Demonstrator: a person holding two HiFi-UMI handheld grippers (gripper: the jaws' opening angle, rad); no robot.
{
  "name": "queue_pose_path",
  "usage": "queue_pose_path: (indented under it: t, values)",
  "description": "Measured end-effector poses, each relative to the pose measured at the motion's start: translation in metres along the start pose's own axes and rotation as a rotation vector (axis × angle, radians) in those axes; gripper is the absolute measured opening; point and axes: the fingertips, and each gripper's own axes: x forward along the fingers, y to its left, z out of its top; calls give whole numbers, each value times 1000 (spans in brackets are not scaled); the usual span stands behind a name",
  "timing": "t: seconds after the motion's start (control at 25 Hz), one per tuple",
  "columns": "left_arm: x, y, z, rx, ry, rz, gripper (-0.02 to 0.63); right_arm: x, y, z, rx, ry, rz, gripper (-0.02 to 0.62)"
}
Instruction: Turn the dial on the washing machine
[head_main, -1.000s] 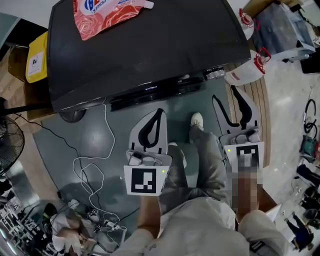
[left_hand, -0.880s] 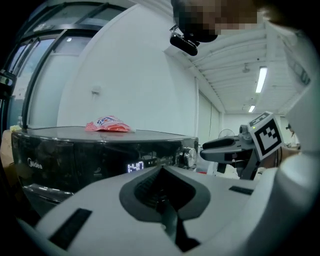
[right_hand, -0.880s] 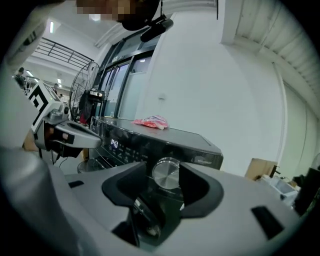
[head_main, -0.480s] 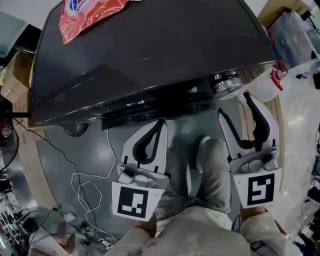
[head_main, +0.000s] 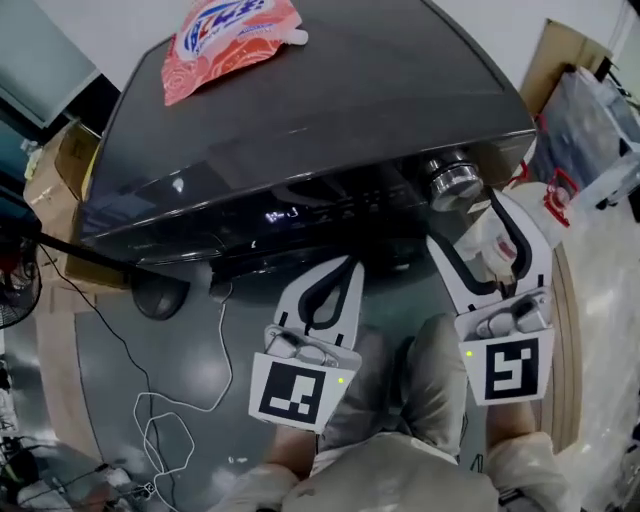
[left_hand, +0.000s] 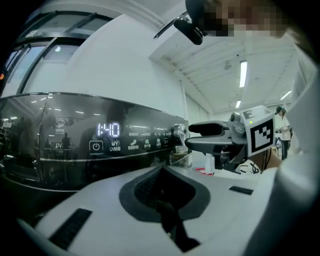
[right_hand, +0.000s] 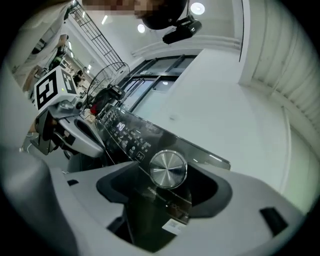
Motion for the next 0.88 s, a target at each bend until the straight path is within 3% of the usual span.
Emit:
queue_pose_path:
  t: [0.36, 0.6, 0.88]
  values:
    - [-2, 3, -11, 33, -47, -14, 14, 10, 2, 13, -177, -32, -46, 318]
    - [1, -3, -11, 76, -90, -30, 14, 15, -3, 8, -211, -33, -74, 285]
    - [5, -12, -14, 101, -100, -48, 14, 13, -5, 8, -150, -76, -79, 276]
